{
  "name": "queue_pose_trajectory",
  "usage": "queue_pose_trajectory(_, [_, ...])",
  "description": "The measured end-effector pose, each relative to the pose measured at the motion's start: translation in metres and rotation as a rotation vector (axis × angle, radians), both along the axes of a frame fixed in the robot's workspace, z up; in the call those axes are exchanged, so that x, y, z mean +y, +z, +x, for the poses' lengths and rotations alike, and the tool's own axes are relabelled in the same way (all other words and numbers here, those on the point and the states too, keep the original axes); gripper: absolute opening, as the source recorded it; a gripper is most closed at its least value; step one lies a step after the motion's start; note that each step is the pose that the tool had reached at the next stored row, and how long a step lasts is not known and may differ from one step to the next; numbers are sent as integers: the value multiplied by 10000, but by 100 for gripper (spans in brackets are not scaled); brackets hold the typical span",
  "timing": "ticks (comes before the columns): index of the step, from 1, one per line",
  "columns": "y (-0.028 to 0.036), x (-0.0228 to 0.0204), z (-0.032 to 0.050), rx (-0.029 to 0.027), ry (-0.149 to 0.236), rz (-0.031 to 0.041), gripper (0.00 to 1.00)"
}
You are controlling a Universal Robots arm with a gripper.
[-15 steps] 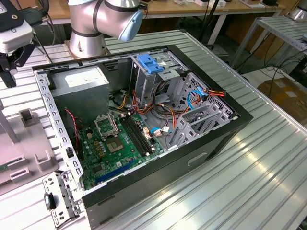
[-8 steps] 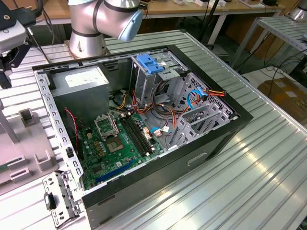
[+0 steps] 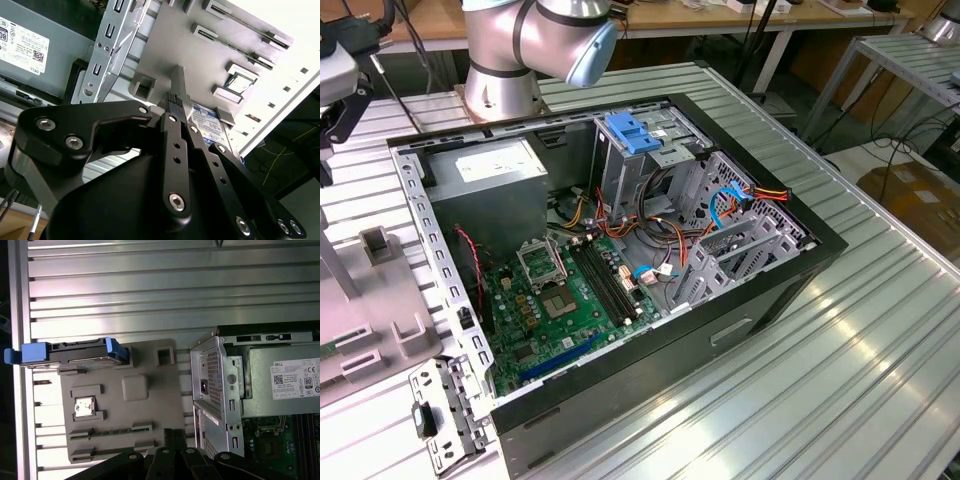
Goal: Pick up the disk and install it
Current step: 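Reach for the disk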
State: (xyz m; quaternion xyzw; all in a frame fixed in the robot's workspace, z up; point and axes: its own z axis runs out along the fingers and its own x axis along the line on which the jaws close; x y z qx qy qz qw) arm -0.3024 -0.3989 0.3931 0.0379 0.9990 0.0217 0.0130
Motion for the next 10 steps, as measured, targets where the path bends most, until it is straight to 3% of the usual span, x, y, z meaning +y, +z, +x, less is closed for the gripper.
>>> queue_pose_trajectory(10, [-1,0,-105,0,0,1,11])
